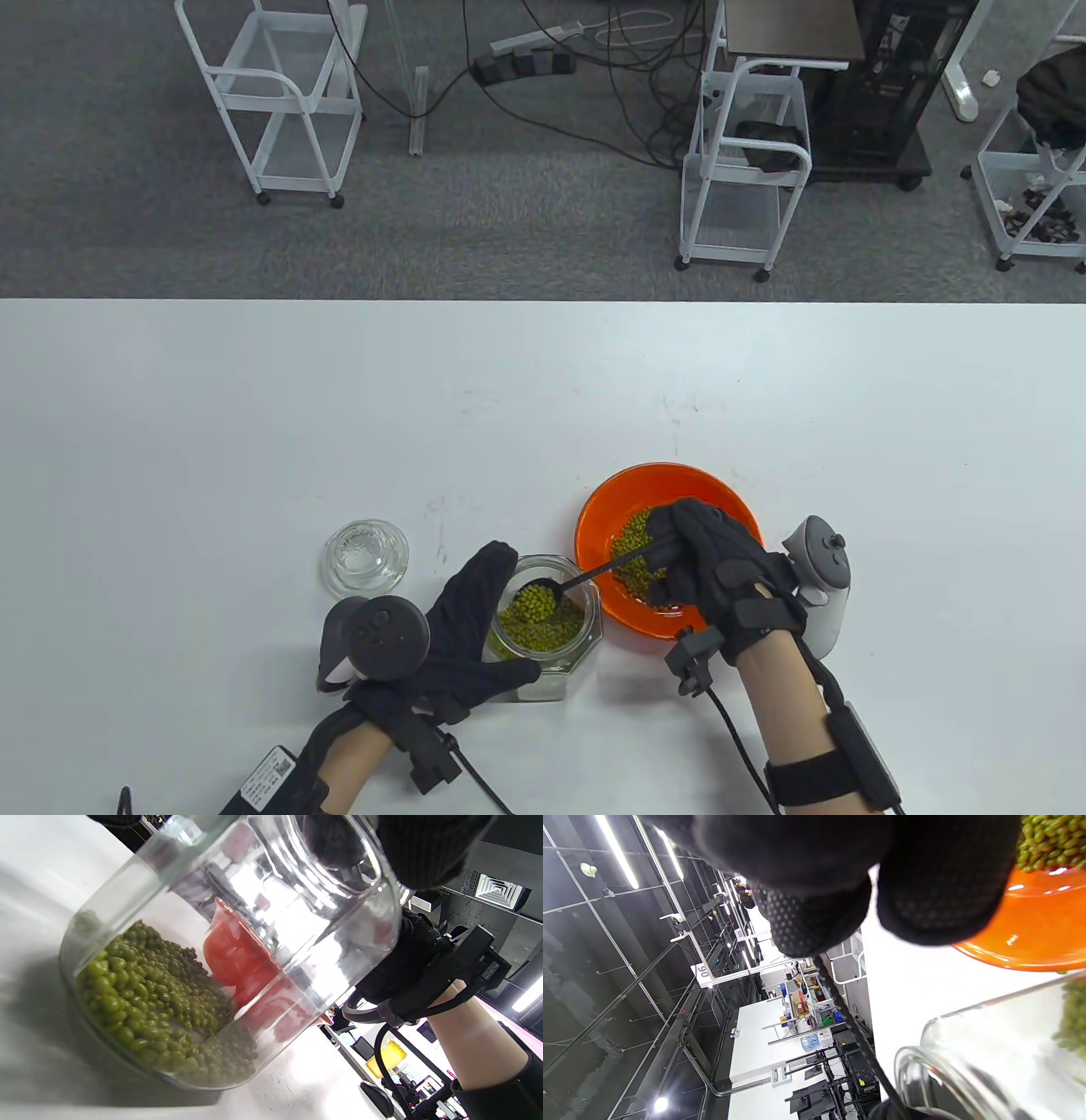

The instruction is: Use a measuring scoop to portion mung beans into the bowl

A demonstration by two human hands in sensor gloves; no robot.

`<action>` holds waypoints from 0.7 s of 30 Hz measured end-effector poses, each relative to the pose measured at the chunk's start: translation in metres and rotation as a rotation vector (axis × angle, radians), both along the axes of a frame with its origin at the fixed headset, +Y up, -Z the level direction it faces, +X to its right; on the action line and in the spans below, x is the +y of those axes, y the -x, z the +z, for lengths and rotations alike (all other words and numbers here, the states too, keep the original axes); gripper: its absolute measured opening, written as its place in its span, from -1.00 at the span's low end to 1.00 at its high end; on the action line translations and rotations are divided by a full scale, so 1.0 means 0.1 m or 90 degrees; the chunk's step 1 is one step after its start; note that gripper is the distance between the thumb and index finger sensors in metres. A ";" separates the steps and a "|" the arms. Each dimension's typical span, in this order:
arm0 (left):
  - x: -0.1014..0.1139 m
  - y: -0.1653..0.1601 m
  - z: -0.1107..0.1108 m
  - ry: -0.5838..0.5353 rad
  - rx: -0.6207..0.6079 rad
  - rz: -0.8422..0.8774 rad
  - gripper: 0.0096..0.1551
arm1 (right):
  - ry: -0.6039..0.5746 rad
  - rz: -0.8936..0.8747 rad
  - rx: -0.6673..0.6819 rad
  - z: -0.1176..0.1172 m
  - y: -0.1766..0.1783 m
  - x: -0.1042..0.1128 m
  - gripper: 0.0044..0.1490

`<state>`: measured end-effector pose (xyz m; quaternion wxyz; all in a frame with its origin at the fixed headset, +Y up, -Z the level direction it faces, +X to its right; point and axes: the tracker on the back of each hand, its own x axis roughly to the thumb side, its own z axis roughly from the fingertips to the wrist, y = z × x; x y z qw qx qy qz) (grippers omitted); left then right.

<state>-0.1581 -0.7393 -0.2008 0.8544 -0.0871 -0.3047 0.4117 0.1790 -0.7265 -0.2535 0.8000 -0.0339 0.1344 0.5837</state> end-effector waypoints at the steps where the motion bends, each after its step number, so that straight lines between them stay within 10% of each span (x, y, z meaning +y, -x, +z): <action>1: 0.00 0.00 0.00 0.000 0.000 0.000 0.38 | -0.004 -0.008 0.000 0.00 -0.01 0.00 -0.46; 21: 0.00 0.00 0.00 0.000 0.000 0.000 0.39 | -0.026 -0.124 -0.137 -0.06 -0.76 -0.02 -0.46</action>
